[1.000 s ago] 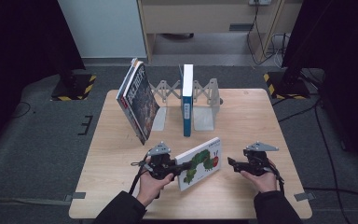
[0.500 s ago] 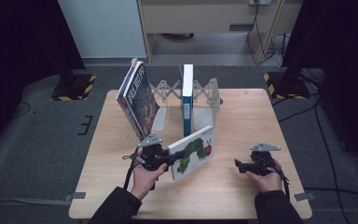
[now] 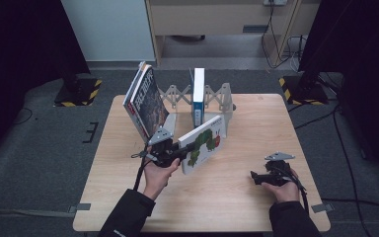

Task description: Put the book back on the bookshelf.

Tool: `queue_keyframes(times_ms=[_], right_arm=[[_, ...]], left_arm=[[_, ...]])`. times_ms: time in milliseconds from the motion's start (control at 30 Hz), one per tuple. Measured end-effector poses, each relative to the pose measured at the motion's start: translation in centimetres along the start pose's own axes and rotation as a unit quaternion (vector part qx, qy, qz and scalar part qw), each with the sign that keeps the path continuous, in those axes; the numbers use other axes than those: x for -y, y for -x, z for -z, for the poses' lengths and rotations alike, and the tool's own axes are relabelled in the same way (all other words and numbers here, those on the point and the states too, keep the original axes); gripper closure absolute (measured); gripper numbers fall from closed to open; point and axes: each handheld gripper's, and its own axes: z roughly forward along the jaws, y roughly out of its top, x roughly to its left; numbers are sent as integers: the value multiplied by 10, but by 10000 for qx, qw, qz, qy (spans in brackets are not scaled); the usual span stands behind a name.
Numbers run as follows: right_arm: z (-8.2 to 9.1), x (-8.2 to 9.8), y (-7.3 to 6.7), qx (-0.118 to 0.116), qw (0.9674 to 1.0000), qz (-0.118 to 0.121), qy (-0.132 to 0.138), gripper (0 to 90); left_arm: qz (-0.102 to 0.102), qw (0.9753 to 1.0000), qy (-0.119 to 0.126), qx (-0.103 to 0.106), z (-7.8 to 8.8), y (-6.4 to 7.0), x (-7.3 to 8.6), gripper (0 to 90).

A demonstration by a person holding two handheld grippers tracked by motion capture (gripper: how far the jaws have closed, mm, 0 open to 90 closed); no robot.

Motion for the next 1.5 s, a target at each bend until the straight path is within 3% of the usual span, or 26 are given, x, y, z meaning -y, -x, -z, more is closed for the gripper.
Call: queue_keyframes(times_ms=[300,467,633,867,1100,1500], right_arm=[[-4,2,0,1,9998,107,-159,94],[-5,2,0,21,9997,140,-174,88],[-6,2,-1,20,9997,146,-169,86],[-6,3,-1,-1,9999,71,-153,80],[-7,4,0,-22,9999,14,-132,77],[-7,4,-1,-50,9999,13,-95,72]], left_arm=[[18,9999,122,-84,-16,2,-9,747],[-15,9993,253,-273,-25,1,-17,746],[-29,9991,260,-330,-34,1,-22,746],[-202,9974,351,-592,-53,9,-27,746],[-210,9955,476,-788,-68,10,-30,746],[-288,9935,442,-1009,-84,1,-28,746]])
